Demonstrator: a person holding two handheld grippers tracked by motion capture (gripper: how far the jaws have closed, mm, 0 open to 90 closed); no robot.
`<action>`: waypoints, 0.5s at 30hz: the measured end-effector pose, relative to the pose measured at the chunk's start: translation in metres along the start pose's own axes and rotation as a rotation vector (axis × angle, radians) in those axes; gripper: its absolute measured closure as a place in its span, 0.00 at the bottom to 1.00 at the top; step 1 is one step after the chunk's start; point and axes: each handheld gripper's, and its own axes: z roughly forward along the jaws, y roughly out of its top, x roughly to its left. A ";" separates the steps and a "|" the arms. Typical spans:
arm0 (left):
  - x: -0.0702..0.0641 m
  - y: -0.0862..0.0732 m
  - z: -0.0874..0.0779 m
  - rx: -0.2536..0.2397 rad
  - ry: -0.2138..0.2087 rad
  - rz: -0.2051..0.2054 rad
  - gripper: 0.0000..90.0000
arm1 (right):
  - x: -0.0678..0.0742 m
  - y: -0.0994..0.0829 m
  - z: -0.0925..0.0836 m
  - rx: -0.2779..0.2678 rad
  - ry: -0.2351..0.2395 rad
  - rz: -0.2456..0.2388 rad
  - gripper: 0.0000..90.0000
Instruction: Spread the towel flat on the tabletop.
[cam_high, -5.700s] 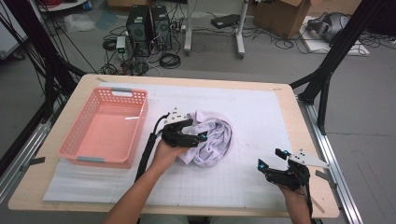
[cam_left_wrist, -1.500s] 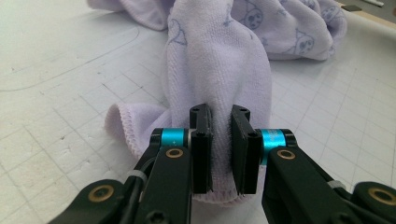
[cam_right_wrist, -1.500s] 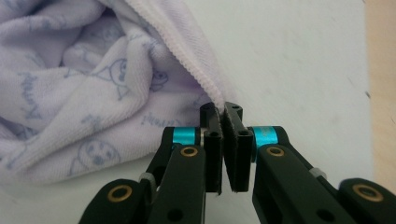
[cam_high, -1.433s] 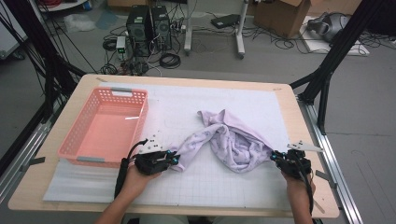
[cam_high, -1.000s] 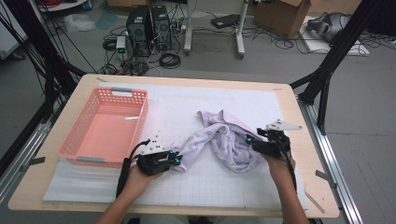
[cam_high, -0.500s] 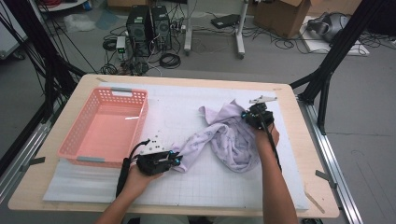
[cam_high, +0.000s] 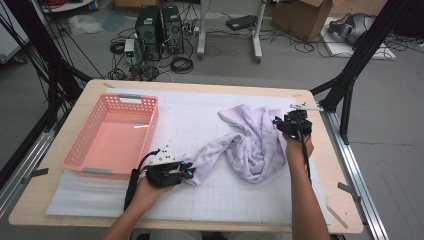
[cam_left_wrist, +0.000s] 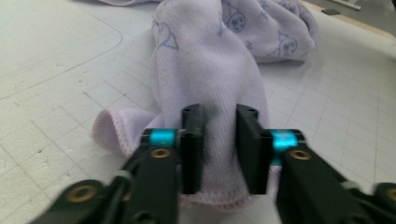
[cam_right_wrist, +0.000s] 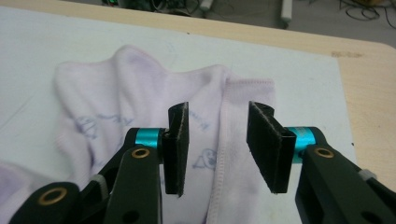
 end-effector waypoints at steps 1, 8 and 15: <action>0.000 0.001 0.000 -0.006 0.002 -0.010 0.71 | 0.000 -0.003 -0.006 -0.010 0.015 -0.001 0.64; 0.002 0.011 -0.001 -0.036 0.015 -0.047 0.44 | 0.006 -0.031 -0.049 -0.050 0.124 -0.037 0.63; 0.005 0.020 0.010 -0.020 0.036 -0.022 0.41 | 0.013 -0.078 -0.075 -0.037 0.219 -0.086 0.59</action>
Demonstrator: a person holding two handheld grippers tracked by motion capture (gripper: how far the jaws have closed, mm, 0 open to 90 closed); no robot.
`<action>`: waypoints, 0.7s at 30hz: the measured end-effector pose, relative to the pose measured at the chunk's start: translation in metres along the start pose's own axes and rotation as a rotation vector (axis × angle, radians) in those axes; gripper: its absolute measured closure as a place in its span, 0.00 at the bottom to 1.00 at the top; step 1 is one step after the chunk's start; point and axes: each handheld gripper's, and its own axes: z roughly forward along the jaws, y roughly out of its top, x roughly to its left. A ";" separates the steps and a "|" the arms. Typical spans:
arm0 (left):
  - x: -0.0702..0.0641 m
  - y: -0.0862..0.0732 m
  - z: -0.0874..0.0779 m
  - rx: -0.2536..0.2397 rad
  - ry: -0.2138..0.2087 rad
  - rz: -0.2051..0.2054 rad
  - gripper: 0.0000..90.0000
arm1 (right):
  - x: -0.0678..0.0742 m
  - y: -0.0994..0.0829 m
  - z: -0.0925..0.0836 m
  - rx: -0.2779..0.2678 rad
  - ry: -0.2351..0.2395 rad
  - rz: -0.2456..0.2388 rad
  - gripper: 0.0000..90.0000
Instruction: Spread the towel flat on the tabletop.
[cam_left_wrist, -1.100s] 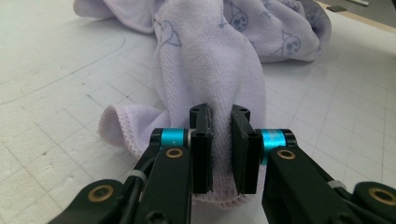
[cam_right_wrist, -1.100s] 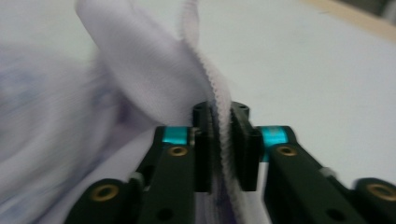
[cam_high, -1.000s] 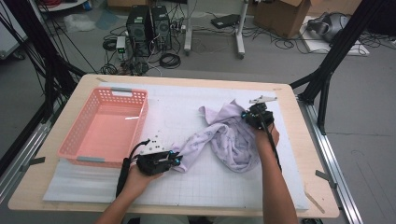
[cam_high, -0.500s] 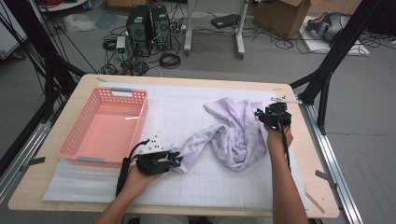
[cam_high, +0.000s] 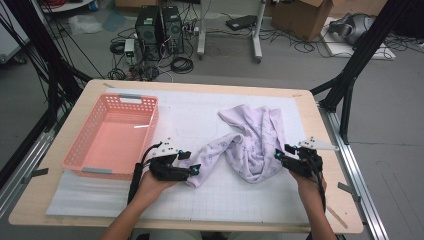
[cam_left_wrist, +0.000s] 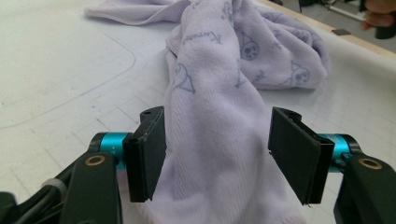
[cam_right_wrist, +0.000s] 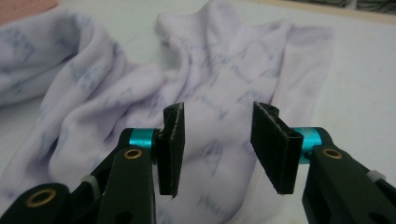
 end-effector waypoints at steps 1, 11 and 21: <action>0.000 0.002 0.003 0.008 0.007 0.001 0.40 | 0.001 -0.005 -0.001 0.011 0.014 -0.004 0.57; 0.004 0.019 0.034 0.077 0.068 0.037 0.36 | 0.039 -0.018 0.002 0.067 0.203 -0.093 0.39; 0.009 0.018 0.041 0.122 0.060 0.070 0.80 | 0.046 -0.015 0.015 0.173 0.183 -0.197 0.92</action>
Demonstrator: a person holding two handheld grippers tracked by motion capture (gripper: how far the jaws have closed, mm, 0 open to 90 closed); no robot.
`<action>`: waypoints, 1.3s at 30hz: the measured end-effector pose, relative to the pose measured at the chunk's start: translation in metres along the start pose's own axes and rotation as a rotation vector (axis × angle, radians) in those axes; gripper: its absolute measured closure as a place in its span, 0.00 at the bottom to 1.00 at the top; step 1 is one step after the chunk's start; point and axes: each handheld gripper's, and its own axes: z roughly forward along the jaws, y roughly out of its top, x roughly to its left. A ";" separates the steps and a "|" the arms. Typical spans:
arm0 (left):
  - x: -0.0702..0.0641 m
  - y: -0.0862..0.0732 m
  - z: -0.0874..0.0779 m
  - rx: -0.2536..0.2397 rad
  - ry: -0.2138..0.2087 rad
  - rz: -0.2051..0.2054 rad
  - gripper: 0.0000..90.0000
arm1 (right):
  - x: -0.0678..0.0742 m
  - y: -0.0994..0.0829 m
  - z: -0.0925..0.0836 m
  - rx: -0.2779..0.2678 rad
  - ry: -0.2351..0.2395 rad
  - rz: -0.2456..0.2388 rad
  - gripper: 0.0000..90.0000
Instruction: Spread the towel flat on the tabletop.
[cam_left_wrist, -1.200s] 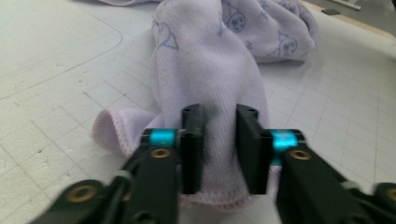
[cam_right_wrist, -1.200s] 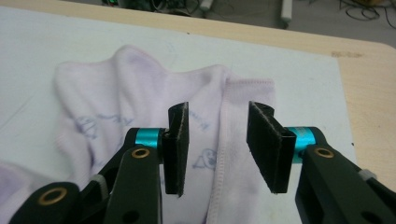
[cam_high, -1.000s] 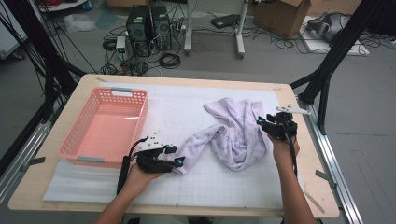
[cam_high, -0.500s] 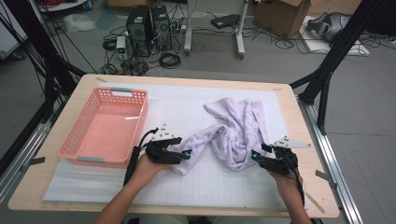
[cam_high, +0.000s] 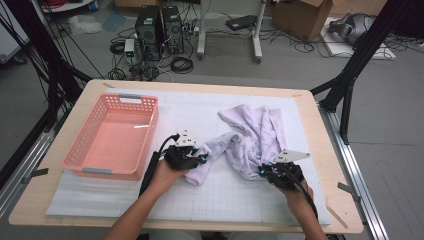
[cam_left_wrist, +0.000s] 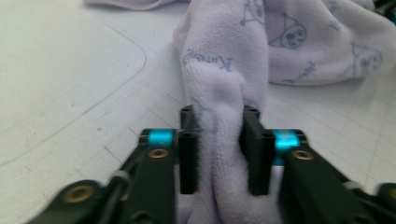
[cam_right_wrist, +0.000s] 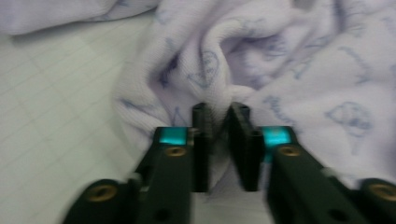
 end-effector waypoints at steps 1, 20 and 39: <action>0.001 0.000 -0.001 -0.011 -0.005 -0.005 0.83 | -0.005 0.001 -0.002 -0.007 -0.009 0.009 0.93; 0.015 -0.004 -0.011 -0.060 0.027 -0.065 0.86 | -0.086 0.052 0.019 -0.130 -0.278 0.249 0.93; 0.005 0.003 -0.020 -0.156 -0.040 -0.061 0.87 | -0.020 0.035 -0.011 -0.245 -0.133 0.118 0.71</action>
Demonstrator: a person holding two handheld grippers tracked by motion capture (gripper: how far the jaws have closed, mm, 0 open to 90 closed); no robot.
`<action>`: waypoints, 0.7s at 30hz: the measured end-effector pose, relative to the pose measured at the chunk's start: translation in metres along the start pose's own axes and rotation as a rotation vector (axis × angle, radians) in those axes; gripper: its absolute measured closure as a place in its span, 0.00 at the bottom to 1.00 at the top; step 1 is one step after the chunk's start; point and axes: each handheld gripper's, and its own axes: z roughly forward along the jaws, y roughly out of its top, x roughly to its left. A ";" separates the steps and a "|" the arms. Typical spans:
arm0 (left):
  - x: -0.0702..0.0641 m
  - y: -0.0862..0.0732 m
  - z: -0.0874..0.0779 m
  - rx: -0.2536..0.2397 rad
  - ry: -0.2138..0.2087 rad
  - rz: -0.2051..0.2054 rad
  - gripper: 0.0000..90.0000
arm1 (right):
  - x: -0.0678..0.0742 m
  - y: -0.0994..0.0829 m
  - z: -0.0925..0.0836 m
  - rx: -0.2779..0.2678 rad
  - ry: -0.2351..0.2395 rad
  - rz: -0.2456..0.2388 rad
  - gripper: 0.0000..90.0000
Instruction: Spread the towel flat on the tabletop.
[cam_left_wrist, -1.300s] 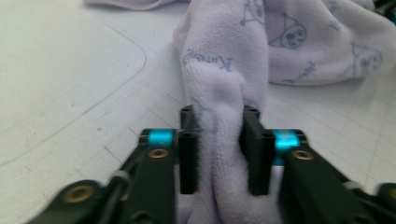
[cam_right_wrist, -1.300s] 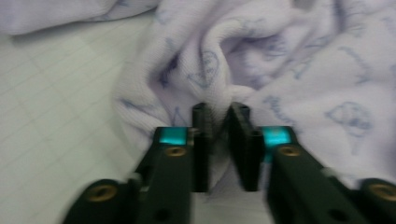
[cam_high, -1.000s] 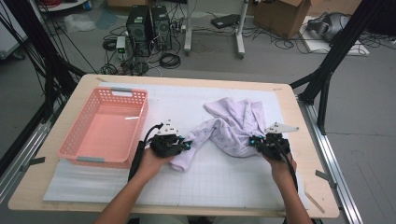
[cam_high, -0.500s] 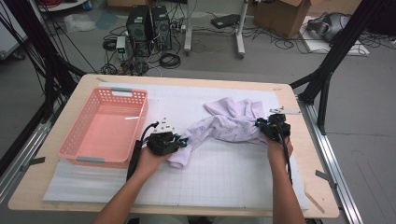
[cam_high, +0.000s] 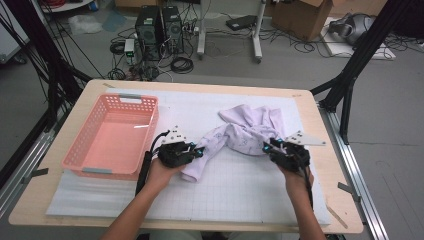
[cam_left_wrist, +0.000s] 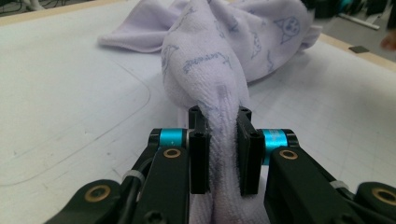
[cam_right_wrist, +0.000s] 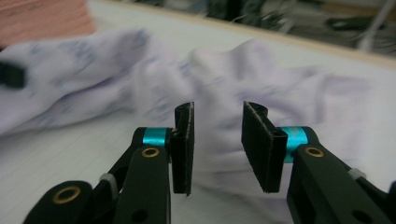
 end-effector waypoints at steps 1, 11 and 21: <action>-0.001 0.001 -0.001 -0.009 -0.007 -0.005 0.87 | 0.005 -0.002 0.006 0.026 0.020 -0.013 0.72; -0.007 0.010 -0.007 -0.067 -0.031 0.012 0.87 | 0.050 -0.012 0.066 0.165 0.185 -0.078 0.76; -0.005 0.012 -0.011 -0.078 0.000 0.021 0.87 | 0.085 -0.007 0.109 0.228 0.201 -0.097 0.79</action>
